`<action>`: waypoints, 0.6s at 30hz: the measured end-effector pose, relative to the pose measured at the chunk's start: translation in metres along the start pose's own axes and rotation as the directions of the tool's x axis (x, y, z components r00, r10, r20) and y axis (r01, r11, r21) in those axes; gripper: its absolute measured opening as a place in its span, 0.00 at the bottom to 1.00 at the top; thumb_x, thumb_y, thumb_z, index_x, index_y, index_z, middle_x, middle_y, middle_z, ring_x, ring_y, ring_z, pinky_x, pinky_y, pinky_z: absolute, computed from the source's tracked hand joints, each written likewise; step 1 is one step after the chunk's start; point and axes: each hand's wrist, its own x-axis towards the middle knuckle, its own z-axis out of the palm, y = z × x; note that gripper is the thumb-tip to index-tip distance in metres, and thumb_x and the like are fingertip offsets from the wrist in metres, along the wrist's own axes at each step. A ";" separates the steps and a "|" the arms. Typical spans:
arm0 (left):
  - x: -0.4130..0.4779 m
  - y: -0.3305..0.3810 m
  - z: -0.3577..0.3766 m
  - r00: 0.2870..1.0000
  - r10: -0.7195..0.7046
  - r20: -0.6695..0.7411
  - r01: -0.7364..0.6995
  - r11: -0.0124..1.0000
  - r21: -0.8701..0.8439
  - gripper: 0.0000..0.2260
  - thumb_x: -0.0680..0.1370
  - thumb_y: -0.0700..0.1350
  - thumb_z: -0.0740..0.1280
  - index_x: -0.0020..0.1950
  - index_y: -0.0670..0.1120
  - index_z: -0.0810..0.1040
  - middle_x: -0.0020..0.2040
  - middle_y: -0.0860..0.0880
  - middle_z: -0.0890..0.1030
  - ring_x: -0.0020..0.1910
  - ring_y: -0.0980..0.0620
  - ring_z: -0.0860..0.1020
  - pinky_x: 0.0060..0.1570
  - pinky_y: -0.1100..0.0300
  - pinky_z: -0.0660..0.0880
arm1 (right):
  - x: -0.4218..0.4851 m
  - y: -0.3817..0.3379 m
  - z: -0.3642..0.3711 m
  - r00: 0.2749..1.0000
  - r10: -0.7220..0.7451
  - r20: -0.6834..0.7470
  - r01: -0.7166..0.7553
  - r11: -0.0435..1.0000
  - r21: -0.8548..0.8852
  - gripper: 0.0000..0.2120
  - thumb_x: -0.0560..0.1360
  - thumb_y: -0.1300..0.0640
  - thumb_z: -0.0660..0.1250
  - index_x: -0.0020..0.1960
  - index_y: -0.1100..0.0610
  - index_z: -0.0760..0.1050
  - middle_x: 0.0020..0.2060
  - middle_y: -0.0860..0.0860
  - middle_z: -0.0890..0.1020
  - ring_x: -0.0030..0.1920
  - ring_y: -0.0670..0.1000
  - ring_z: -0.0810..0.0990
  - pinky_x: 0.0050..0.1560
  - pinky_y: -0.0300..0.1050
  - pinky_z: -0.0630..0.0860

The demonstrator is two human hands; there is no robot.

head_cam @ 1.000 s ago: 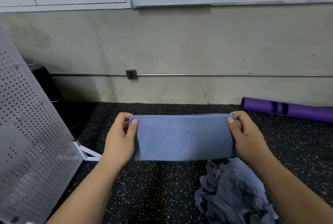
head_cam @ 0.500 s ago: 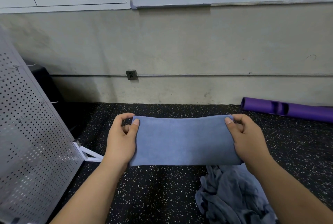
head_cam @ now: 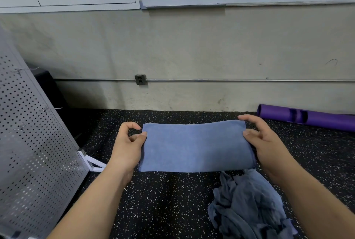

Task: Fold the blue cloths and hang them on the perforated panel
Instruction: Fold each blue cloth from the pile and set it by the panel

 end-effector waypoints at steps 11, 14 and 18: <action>-0.005 0.009 -0.003 0.985 -0.074 0.153 0.083 0.995 -0.049 0.10 0.82 0.34 0.70 0.57 0.44 0.88 0.51 0.48 0.89 0.44 0.59 0.85 0.47 0.61 0.78 | 0.005 0.008 -0.010 0.996 0.089 0.004 -0.088 0.991 -0.104 0.15 0.81 0.65 0.69 0.55 0.47 0.89 0.54 0.48 0.89 0.60 0.57 0.85 0.66 0.61 0.79; -0.002 0.005 -0.008 0.961 -0.063 0.270 0.078 0.996 -0.044 0.24 0.76 0.27 0.73 0.66 0.48 0.85 0.59 0.45 0.88 0.57 0.47 0.85 0.60 0.52 0.82 | 0.002 0.007 -0.013 0.992 0.069 0.101 -0.061 0.995 -0.078 0.24 0.75 0.72 0.74 0.63 0.47 0.86 0.53 0.52 0.89 0.59 0.55 0.87 0.64 0.55 0.82; 0.004 -0.001 -0.016 0.948 0.016 0.317 -0.040 0.997 0.070 0.26 0.75 0.26 0.74 0.64 0.53 0.86 0.53 0.48 0.87 0.51 0.44 0.80 0.62 0.48 0.81 | 0.004 0.011 -0.020 0.994 0.037 0.107 -0.020 0.987 -0.159 0.28 0.74 0.74 0.75 0.61 0.44 0.87 0.54 0.52 0.89 0.54 0.52 0.86 0.61 0.51 0.83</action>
